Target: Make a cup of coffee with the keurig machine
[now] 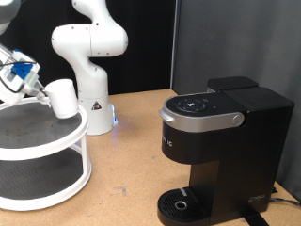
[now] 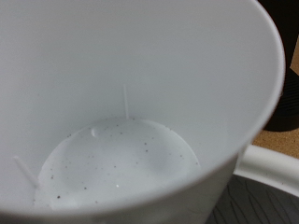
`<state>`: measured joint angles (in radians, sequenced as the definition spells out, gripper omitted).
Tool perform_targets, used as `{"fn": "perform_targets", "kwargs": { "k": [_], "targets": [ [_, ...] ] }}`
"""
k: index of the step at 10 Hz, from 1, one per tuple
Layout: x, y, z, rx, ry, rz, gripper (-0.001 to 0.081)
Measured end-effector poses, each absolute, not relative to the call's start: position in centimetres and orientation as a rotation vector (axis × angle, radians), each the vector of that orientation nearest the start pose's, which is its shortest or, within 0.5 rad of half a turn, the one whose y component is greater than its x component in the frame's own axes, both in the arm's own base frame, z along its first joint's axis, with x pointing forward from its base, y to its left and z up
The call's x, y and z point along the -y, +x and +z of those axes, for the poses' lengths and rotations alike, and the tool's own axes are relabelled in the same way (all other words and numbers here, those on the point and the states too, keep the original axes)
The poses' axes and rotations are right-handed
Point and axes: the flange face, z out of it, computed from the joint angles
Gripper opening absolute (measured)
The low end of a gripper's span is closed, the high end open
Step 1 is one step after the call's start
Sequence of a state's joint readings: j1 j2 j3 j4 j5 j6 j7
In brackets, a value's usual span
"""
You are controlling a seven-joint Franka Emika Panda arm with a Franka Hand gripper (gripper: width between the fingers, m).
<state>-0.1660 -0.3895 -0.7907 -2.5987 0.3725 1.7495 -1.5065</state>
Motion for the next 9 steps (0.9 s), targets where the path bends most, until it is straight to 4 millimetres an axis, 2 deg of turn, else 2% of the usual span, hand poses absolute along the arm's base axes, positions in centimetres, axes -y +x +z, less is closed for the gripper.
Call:
{"fn": "perform_targets", "kwargs": {
  "k": [4,7,9],
  "targets": [
    [26.4,24.8,36.7,0.598,-2.287,-0.424,0.0069],
    [25.5,25.5,35.9,0.526,-2.284,-0.492,0.0069],
    [23.2,27.4,35.1,0.409,-2.302,-0.548,0.0069]
  ]
}}
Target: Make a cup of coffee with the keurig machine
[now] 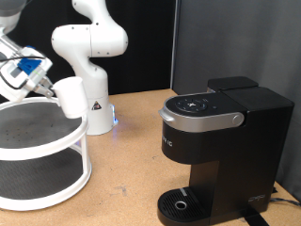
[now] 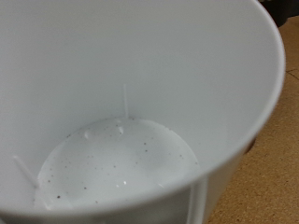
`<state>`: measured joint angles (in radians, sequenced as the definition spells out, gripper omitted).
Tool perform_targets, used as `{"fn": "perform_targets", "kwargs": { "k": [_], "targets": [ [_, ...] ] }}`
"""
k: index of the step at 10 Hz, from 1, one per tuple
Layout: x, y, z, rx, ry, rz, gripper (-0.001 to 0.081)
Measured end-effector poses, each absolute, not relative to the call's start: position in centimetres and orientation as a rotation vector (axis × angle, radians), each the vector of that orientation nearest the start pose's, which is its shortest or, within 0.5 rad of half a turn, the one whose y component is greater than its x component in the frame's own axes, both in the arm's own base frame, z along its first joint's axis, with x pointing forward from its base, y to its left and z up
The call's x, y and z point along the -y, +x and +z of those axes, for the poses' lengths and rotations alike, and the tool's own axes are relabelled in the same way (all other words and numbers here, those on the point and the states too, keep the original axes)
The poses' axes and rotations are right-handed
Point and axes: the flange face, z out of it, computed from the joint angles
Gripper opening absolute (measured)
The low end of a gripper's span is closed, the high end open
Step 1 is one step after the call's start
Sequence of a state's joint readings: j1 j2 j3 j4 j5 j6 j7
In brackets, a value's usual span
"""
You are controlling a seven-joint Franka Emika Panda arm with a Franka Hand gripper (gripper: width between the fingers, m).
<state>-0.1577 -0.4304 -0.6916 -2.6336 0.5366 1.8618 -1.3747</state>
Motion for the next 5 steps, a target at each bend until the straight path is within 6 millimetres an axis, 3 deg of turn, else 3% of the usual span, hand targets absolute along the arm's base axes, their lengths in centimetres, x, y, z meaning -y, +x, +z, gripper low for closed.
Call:
{"fn": "perform_targets", "kwargs": {
  "k": [5],
  "targets": [
    [17.1,32.7,34.5,0.301,-2.357,-0.597,0.0069]
  ]
}}
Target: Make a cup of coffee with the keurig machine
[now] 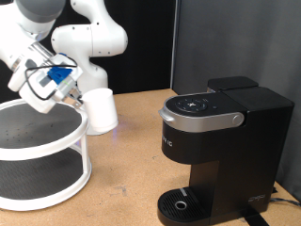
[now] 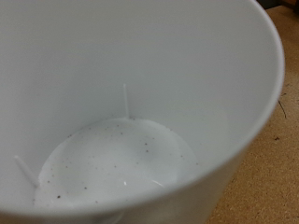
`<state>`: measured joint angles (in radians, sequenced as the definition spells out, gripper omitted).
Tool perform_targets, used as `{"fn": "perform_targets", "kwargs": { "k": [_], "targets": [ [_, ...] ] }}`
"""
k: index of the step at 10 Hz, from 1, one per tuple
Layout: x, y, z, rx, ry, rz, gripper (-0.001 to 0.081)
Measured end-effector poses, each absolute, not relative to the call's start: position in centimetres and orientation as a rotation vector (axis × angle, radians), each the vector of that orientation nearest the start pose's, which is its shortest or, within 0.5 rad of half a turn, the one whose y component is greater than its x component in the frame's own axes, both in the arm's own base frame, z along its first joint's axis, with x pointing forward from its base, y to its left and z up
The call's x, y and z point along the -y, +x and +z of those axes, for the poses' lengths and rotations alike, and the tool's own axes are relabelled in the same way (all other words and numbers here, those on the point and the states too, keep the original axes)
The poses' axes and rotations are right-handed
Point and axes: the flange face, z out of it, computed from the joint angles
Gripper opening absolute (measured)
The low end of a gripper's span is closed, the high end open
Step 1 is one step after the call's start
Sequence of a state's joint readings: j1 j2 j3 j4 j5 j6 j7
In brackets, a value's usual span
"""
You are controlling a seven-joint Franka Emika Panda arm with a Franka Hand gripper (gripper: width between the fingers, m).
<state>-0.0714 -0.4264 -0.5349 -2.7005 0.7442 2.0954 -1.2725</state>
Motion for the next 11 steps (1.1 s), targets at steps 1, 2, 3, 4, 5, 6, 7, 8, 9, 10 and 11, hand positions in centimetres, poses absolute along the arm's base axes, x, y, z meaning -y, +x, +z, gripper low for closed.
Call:
{"fn": "perform_targets", "kwargs": {
  "k": [1,2,3,4,5,6,7,8,9,10,11],
  "targets": [
    [16.0,33.5,34.6,0.303,-2.364,-0.601,0.0069],
    [14.8,34.3,34.7,0.304,-2.369,-0.607,0.0069],
    [13.6,35.1,34.8,0.305,-2.371,-0.613,0.0069],
    [12.4,35.8,34.8,0.31,-2.369,-0.607,0.0069],
    [11.6,36.3,34.7,0.308,-2.374,-0.593,0.0069],
    [11.7,36.2,34.6,0.305,-2.373,-0.593,0.0069],
    [11.7,36.1,34.4,0.308,-2.366,-0.583,0.0069],
    [11.7,36.0,34.0,0.308,-2.366,-0.573,0.0069],
    [11.7,35.9,33.4,0.303,-2.378,-0.56,0.0069],
    [11.8,36.0,32.6,0.294,-2.4,-0.554,0.0069],
    [11.8,36.1,31.7,0.29,-2.422,-0.554,0.0069]
  ]
}}
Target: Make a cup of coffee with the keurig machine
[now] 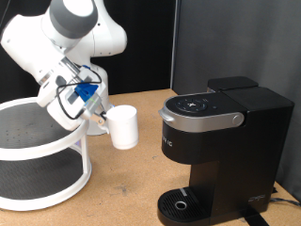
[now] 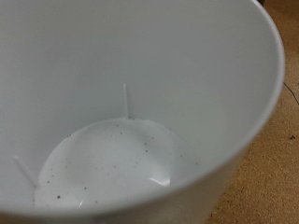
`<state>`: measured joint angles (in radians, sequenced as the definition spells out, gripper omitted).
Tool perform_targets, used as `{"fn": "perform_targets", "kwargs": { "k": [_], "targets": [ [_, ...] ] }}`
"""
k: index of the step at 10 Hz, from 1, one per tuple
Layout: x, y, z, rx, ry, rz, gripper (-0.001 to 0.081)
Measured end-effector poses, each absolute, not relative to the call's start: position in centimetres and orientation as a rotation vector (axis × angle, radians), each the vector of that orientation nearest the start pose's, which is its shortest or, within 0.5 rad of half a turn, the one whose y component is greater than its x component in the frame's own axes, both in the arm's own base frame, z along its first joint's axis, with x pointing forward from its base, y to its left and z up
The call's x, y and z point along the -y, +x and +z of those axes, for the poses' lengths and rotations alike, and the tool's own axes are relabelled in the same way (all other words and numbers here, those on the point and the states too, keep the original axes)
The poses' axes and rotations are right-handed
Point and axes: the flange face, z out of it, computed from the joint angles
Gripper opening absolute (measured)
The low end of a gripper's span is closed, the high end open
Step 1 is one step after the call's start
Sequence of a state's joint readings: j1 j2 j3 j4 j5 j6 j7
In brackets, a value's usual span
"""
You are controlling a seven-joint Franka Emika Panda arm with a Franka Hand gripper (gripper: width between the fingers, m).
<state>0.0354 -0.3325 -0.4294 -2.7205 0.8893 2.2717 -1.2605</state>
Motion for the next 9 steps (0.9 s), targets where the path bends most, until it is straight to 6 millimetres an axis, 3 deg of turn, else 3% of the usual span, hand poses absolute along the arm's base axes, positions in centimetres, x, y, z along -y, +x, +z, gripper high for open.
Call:
{"fn": "perform_targets", "kwargs": {
  "k": [6,9],
  "targets": [
    [10.6,37.0,25.6,0.295,-2.469,-0.531,0.0069],
    [10.0,37.6,23.8,0.27,-2.466,-0.53,0.0069]
  ]
}}
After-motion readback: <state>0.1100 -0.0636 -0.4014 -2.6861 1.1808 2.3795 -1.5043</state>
